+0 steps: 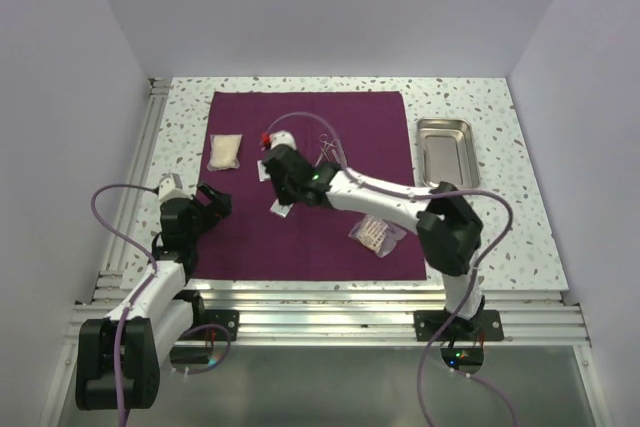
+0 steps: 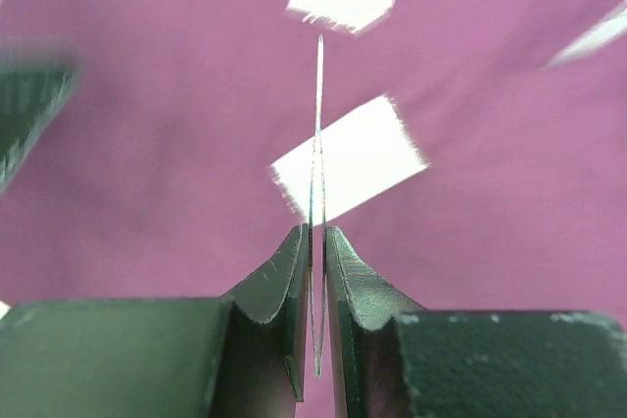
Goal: Prepare the surgical pack
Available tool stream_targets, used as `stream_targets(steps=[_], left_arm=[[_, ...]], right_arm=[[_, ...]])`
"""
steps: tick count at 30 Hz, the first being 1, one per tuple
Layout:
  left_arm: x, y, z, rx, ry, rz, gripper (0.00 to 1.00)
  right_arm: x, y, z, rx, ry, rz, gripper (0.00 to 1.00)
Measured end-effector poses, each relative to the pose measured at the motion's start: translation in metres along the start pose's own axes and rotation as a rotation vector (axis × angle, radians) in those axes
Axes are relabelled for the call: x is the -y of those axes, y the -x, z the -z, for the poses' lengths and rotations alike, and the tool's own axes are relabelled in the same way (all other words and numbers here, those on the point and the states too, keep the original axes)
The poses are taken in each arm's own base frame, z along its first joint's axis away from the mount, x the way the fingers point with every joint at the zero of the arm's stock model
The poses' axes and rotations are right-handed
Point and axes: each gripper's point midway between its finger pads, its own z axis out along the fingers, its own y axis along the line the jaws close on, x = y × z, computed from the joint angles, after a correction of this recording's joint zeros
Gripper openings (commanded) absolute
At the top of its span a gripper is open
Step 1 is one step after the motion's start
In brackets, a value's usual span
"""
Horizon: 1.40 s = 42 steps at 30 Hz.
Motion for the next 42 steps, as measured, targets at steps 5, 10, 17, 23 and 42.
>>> stream_targets(steps=[5, 10, 17, 23, 42], left_arm=[[0.002, -0.002, 0.0, -0.01, -0.013, -0.003, 1.0], [0.004, -0.003, 0.001, -0.016, -0.023, -0.004, 1.0], [0.006, -0.005, 0.001, -0.029, -0.038, -0.019, 1.0], [0.007, -0.007, 0.0, -0.037, -0.047, -0.02, 1.0], [0.01, -0.008, -0.002, -0.043, -0.066, -0.027, 1.0]], right_arm=[[0.12, 0.057, 0.037, 0.121, -0.104, -0.172, 0.12], [0.267, 0.06, 0.064, 0.157, -0.322, -0.315, 0.1], [0.406, 0.007, 0.079, 0.108, -0.485, -0.501, 0.06], [0.449, -0.039, 0.048, -0.007, -0.529, -0.577, 0.05], [0.462, -0.068, 0.025, -0.109, -0.586, -0.55, 0.48]])
